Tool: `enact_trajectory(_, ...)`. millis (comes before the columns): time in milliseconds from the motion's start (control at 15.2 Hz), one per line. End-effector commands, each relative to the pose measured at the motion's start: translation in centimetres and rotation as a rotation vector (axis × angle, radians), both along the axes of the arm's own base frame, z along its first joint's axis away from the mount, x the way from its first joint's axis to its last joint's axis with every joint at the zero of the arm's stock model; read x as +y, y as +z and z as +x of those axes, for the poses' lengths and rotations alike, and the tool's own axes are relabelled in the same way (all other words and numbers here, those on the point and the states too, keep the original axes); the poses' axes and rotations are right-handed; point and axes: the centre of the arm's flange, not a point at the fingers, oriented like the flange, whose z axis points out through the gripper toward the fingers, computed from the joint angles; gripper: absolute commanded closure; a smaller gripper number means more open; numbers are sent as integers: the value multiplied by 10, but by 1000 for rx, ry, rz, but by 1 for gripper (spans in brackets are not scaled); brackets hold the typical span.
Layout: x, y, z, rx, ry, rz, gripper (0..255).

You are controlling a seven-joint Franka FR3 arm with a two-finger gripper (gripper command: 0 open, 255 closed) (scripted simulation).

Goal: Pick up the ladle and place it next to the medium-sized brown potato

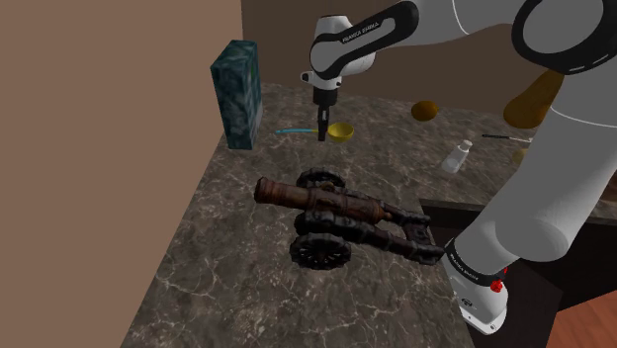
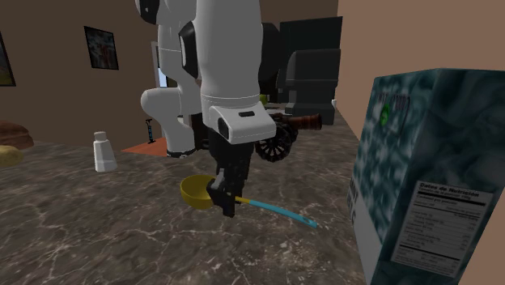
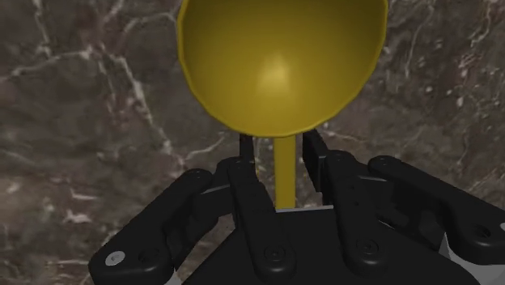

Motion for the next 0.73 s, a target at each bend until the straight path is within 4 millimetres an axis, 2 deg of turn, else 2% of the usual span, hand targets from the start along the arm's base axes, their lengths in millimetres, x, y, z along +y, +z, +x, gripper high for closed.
enact_trajectory(0, 1, -1, 0, 2, 1, 0, 255)
enact_trajectory(462, 1, -1, 0, 2, 1, 0, 255)
enact_trajectory(660, 1, 15, 0, 2, 1, 0, 255)
